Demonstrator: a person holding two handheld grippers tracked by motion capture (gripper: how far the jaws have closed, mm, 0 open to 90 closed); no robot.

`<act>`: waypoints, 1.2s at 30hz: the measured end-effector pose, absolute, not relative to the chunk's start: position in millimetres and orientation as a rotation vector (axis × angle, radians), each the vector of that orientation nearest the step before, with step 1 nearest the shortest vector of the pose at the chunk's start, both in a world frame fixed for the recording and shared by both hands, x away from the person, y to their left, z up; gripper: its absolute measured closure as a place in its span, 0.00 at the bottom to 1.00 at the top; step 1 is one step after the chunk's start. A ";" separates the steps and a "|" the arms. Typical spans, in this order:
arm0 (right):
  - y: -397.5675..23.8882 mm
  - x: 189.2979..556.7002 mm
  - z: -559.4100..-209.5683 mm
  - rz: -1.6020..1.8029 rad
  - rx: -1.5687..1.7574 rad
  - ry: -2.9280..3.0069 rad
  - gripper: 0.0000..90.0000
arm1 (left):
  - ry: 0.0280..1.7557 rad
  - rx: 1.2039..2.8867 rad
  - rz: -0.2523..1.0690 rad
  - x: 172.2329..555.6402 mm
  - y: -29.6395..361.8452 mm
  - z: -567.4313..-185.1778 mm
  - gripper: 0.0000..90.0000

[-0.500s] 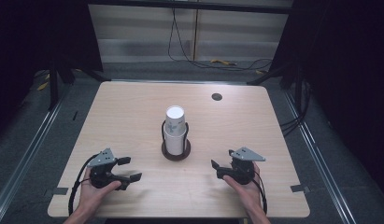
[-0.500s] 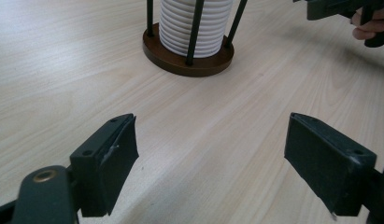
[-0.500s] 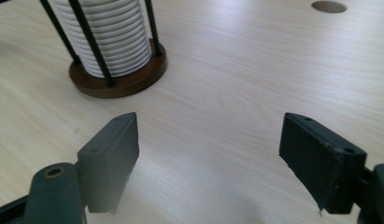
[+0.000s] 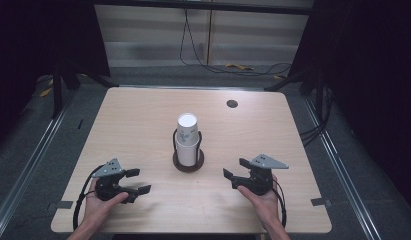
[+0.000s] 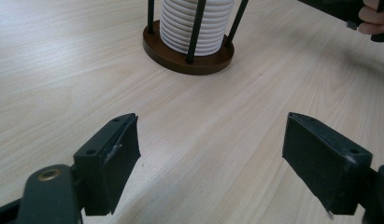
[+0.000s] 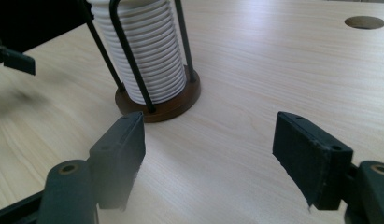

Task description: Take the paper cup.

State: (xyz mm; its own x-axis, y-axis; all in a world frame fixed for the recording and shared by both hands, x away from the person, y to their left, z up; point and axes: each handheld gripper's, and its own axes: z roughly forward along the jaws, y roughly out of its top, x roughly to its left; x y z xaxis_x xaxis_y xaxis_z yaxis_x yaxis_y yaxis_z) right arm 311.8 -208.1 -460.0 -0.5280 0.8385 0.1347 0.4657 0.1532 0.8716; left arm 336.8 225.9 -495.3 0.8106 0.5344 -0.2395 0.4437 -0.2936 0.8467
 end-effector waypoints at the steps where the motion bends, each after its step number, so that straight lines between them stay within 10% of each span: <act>1: -208.1 311.8 -460.0 1.331 1.245 2.055 0.28 | 0.733 1.933 0.107 336.8 225.9 -495.3 0.21; 36: -173.0 347.5 -407.9 1.449 1.150 2.218 0.21 | 0.719 1.915 0.036 330.1 225.7 -495.3 0.19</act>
State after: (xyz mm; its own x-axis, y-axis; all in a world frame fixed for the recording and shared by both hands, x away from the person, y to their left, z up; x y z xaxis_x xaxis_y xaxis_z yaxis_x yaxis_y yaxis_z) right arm 347.5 -173.0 -407.9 -0.6561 0.7275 0.2008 0.4761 0.1925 0.8581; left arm 330.1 225.7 -495.3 0.8198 0.4950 -0.2880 0.4633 -0.2779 0.8415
